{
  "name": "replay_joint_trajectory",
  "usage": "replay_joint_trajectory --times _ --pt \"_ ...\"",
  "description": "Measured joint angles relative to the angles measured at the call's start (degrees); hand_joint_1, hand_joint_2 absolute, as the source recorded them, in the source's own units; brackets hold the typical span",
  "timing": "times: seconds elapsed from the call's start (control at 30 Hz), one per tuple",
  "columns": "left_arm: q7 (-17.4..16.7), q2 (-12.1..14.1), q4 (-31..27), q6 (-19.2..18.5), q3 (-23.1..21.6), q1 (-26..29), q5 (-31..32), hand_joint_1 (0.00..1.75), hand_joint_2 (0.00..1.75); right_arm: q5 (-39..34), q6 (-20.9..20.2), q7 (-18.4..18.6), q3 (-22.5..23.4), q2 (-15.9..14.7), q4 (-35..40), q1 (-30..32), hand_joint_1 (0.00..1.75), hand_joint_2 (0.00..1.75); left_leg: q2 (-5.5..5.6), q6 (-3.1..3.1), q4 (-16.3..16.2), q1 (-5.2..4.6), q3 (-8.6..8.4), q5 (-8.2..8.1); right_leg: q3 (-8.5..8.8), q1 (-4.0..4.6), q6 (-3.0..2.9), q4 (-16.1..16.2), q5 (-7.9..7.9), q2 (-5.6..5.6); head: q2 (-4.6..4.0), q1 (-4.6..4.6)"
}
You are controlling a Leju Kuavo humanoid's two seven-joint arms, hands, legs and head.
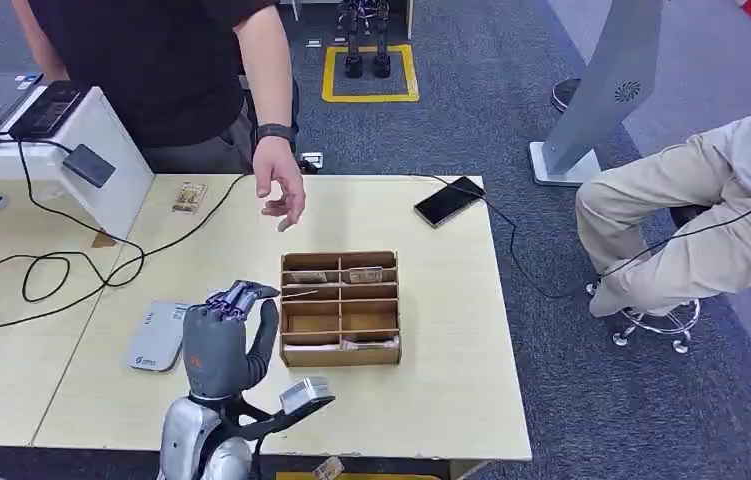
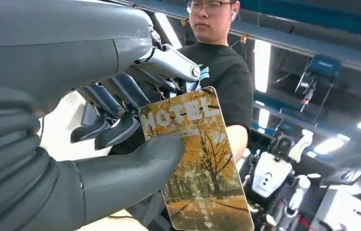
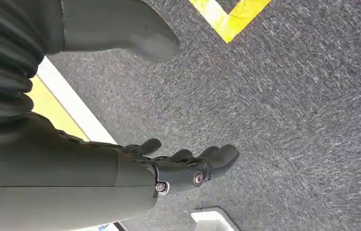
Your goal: Pass the card to the sensor for recognition and then transmit it.
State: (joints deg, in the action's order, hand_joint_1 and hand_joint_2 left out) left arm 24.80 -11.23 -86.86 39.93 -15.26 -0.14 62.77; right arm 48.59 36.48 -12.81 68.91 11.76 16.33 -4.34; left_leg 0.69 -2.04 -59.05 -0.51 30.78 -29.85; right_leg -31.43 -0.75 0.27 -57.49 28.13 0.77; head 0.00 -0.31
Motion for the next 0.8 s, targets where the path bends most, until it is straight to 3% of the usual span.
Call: replay_joint_trajectory --times 0.07,0.17,0.3,0.4,0.5,0.73,0.8 --pt "0.6 -0.27 -0.72 0.0 0.07 -0.31 -5.73 1.75 1.75 0.22 0.15 -0.02 0.0 0.02 0.0 -0.02 0.0 1.75 0.0 0.0 0.0 0.0 0.0 0.0 -0.01 0.0 0.0 0.0 0.0 0.0 0.0 0.0" --pt "-1.76 -0.22 -2.19 0.0 0.07 -2.36 -16.13 1.75 1.75 0.79 0.66 0.57 0.0 0.02 0.0 -0.1 0.0 1.75 0.01 0.0 0.0 0.01 0.01 0.0 0.0 0.0 0.0 0.0 0.0 0.0 0.0 0.0" --pt "-1.56 -0.22 -2.43 -1.55 -0.04 -4.9 -37.77 1.75 1.75 1.27 1.64 0.76 0.0 0.2 -0.02 -0.1 0.0 1.75 -0.01 0.0 0.0 0.0 -0.01 0.01 0.0 0.0 0.0 0.0 -0.01 0.0 0.0 0.02" --pt "-3.49 -0.07 -0.46 -3.59 0.0 -9.09 -52.27 1.75 1.75 2.06 1.79 0.77 0.0 0.24 -0.11 -0.17 0.0 1.75 0.09 -0.02 -0.01 -0.01 0.01 0.04 0.04 -0.01 0.0 0.0 -0.02 -0.1 0.0 0.0" --pt "-4.47 0.22 3.88 -3.19 0.76 -13.93 -58.57 1.75 1.75 2.97 1.84 1.07 -0.11 0.24 -0.35 -0.35 0.0 1.75 0.07 -0.01 -0.02 -0.01 0.0 0.05 0.04 -0.01 0.04 0.0 -0.07 -0.09 0.0 0.0" --pt "-5.78 1.2 14.09 -1.4 3.02 -23.02 -61.48 1.75 1.75 4.09 2.01 1.75 -1.03 0.22 -0.87 -0.66 0.0 1.75 0.18 -0.03 -0.02 0.0 0.03 0.08 0.04 0.0 0.04 0.0 -0.07 -0.17 0.0 0.02" --pt "-5.92 1.44 15.62 -0.96 3.28 -24.25 -61.5 0.0 1.75 4.22 1.99 1.79 -1.22 0.22 -0.96 -0.67 0.0 1.75 0.11 -0.03 -0.02 0.0 0.01 0.08 0.04 -0.01 0.05 0.0 -0.07 -0.11 0.0 0.02"
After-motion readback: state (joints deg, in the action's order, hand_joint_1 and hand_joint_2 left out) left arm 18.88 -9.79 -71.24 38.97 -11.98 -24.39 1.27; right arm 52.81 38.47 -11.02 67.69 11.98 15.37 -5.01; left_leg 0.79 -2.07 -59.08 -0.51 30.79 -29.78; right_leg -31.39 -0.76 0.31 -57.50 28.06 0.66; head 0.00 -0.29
